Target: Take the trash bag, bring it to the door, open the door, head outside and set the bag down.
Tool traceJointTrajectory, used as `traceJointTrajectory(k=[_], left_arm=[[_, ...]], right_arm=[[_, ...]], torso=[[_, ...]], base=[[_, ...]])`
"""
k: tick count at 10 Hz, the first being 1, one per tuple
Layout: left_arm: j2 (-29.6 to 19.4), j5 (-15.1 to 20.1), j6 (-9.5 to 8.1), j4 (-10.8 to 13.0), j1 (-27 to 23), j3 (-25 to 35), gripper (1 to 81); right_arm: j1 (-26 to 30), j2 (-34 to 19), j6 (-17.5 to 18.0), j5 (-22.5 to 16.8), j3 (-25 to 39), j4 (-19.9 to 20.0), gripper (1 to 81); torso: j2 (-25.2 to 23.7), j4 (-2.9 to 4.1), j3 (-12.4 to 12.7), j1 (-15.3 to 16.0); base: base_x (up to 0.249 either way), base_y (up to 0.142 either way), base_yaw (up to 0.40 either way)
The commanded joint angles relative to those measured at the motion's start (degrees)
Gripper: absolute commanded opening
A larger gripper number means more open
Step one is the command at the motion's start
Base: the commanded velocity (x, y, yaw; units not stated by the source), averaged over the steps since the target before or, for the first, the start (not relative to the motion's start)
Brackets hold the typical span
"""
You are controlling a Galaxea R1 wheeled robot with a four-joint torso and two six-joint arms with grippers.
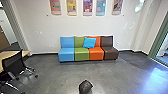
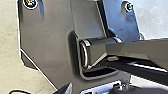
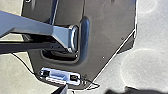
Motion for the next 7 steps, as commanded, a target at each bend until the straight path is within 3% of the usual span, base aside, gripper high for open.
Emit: traceJointTrajectory(k=[1, 7], left_arm=[[0.3, 3.4, -0.04, -0.2, -1.7, 0.4, 81.1], [0.5, 3.4, -0.04, -0.3, -1.7, 0.4, 81.1]], right_arm=[[1.8, -0.5, -0.1, -3.5, 0.0, -0.4, 81.1], [2.0, -0.7, -0.1, -3.8, 0.0, -0.5, 81.1]], torso=[[0.0, 0.00, 0.0, 0.0], [0.0, 0.00, 0.0, 0.0]], base=[[0.150, -0.062, 0.000], [0.150, -0.062, 0.000]])
